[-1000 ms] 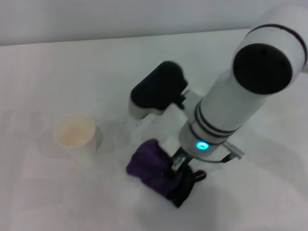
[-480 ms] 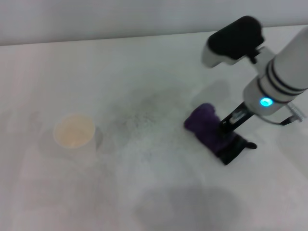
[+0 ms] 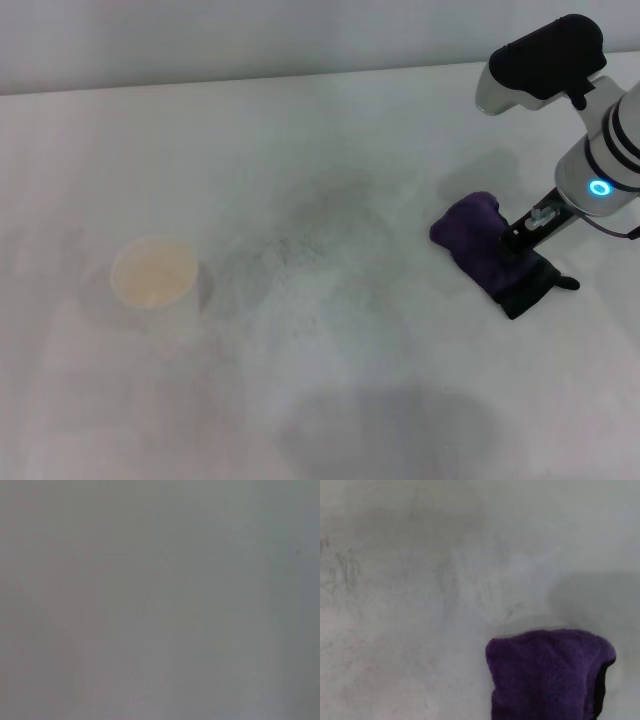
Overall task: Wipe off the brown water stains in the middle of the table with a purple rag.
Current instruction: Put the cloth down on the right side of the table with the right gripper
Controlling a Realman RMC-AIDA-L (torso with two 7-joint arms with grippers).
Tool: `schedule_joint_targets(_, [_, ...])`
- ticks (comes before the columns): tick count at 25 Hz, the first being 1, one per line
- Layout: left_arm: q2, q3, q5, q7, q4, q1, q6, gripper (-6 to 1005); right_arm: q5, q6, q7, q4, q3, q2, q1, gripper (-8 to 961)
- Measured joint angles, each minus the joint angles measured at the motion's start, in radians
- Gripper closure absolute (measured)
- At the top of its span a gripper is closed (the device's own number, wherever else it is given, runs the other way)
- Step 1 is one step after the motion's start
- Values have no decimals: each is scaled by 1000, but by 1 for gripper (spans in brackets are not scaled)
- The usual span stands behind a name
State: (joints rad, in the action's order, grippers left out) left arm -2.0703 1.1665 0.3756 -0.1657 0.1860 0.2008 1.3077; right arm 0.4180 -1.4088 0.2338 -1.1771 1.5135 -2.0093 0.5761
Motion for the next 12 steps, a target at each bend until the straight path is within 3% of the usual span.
schedule_joint_targets(12, [3,-1,1,5,1,12,-2,122,15,-11,60,23,-87,-3,9,832])
